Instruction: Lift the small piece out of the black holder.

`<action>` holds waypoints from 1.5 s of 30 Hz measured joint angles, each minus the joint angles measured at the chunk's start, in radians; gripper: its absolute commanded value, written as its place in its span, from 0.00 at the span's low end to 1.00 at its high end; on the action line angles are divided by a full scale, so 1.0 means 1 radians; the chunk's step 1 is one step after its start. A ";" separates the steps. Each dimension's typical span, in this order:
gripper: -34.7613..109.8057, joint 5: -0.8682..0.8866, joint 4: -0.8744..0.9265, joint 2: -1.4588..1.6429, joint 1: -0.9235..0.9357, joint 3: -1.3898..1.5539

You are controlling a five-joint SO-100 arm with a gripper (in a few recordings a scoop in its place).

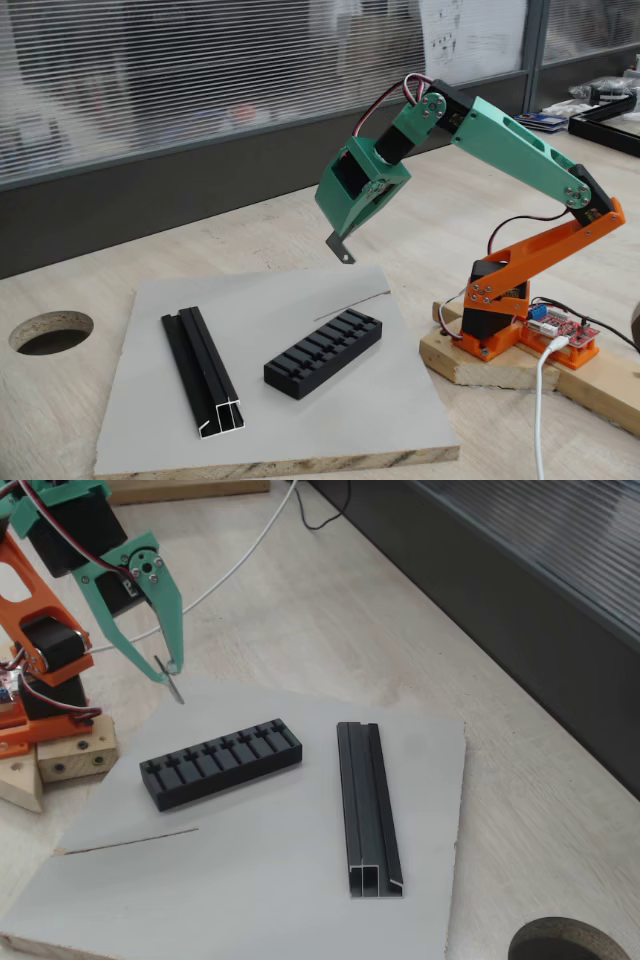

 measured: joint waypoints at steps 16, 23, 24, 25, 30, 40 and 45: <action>0.26 0.000 0.000 0.000 0.000 -0.186; 0.26 0.002 -0.084 0.000 0.000 -0.192; 0.26 0.002 -0.103 0.000 0.000 -0.192; 0.26 0.002 -0.121 0.000 0.000 -0.192; 0.26 0.002 -0.164 0.000 0.000 -0.192; 0.26 0.002 -0.164 0.000 0.000 -0.192; 0.26 -0.002 -0.164 0.000 0.000 -0.192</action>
